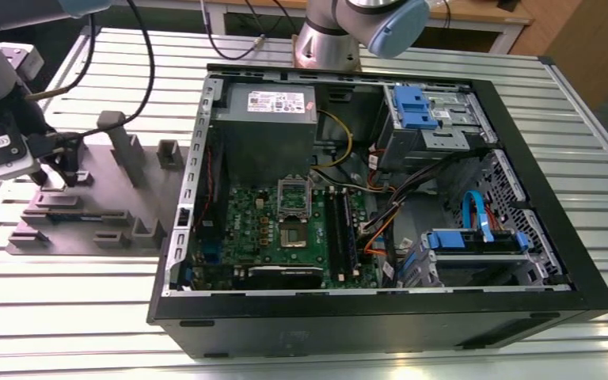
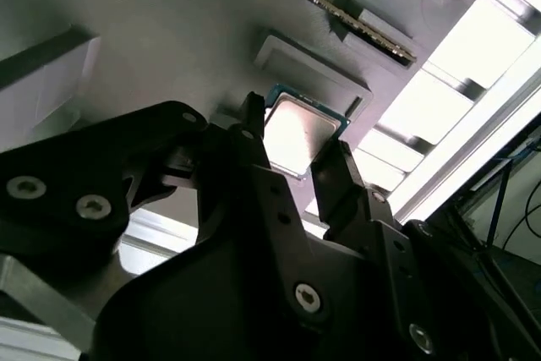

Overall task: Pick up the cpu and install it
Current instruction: 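Pick up the cpu and move it towards the insertion slot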

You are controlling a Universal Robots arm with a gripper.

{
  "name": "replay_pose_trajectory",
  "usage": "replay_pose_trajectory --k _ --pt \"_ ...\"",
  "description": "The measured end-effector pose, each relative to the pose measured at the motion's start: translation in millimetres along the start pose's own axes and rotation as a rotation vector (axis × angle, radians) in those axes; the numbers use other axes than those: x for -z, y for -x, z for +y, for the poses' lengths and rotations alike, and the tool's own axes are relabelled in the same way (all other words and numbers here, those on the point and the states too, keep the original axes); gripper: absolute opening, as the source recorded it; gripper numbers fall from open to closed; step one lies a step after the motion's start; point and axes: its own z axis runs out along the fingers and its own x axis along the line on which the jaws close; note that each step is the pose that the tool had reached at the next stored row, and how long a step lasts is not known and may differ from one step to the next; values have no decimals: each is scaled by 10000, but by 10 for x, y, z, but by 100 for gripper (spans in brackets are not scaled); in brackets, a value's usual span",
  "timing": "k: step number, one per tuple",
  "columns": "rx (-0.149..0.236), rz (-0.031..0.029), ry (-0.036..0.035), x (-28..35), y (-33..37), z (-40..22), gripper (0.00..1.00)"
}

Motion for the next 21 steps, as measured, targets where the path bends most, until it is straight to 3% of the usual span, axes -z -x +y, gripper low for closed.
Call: replay_pose_trajectory --k 5,6,7,17,21 --pt "0 0 0 110 -2 5 47" --pt "0 0 0 222 -5 10 47" --pt "0 0 0 238 -5 10 47" --pt "0 0 0 249 -5 11 47" --pt "0 0 0 296 -6 13 47"
